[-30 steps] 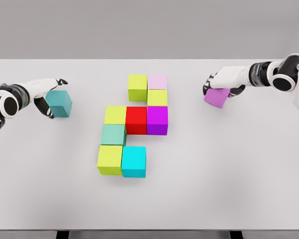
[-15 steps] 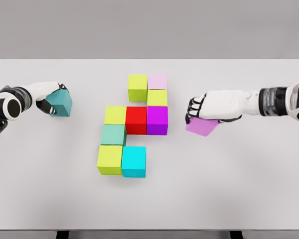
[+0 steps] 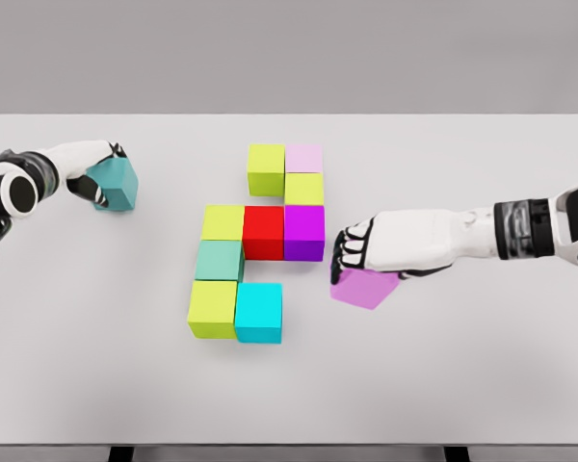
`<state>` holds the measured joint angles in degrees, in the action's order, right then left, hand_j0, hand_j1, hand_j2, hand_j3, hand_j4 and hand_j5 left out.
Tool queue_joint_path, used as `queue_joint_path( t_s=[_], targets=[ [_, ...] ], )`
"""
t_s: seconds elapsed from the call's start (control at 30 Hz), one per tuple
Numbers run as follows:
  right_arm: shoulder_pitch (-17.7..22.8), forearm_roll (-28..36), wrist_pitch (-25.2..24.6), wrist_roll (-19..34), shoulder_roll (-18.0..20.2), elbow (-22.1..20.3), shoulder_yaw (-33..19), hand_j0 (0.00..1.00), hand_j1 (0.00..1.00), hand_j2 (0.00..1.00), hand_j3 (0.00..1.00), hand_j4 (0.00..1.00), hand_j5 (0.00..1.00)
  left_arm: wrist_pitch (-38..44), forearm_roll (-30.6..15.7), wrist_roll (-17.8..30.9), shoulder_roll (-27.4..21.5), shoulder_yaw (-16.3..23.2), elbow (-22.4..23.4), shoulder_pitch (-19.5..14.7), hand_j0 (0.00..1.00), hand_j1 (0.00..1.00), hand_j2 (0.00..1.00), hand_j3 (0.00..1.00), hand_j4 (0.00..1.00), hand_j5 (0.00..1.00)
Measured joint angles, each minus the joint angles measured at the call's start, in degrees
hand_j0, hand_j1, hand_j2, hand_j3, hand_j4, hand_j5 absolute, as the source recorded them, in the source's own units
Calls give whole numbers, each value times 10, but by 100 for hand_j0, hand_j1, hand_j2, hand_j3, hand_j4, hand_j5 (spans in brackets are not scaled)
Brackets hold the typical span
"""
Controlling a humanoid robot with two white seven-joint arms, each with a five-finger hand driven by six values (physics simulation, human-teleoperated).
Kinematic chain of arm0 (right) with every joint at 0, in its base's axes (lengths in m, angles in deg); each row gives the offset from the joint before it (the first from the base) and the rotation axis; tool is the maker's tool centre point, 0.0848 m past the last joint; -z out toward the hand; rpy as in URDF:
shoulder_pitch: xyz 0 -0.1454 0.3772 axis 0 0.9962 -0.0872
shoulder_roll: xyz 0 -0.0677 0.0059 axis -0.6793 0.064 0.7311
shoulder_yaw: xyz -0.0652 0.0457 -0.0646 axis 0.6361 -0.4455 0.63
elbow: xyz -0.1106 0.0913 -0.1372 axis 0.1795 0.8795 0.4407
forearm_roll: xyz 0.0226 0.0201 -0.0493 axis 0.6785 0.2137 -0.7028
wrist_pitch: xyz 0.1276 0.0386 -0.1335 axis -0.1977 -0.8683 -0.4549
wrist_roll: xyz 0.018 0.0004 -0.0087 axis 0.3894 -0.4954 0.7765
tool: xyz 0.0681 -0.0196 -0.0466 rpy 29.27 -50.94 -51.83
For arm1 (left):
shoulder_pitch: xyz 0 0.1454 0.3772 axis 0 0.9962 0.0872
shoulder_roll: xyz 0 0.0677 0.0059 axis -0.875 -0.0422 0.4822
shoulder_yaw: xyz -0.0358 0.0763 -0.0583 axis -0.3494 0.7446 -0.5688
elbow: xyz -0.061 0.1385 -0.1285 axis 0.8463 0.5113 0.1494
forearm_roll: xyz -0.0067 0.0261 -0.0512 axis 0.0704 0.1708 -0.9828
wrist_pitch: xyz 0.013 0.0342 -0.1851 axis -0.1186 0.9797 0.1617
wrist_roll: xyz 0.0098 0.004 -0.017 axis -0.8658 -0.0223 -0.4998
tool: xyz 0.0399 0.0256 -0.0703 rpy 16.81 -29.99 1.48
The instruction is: Assemble the squares on the desktop into the number 2
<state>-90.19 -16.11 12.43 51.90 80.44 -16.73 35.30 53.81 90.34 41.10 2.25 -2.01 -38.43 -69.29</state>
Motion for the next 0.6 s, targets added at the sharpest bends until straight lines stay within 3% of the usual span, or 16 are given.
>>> queue_joint_path(
  t_s=[0.6],
  targets=[
    [-4,30,0,0,-38,-1,63,41,41,41,41,41,41,0,3,0,62,2,28,-33,44,44,44,44,44,44]
  ],
)
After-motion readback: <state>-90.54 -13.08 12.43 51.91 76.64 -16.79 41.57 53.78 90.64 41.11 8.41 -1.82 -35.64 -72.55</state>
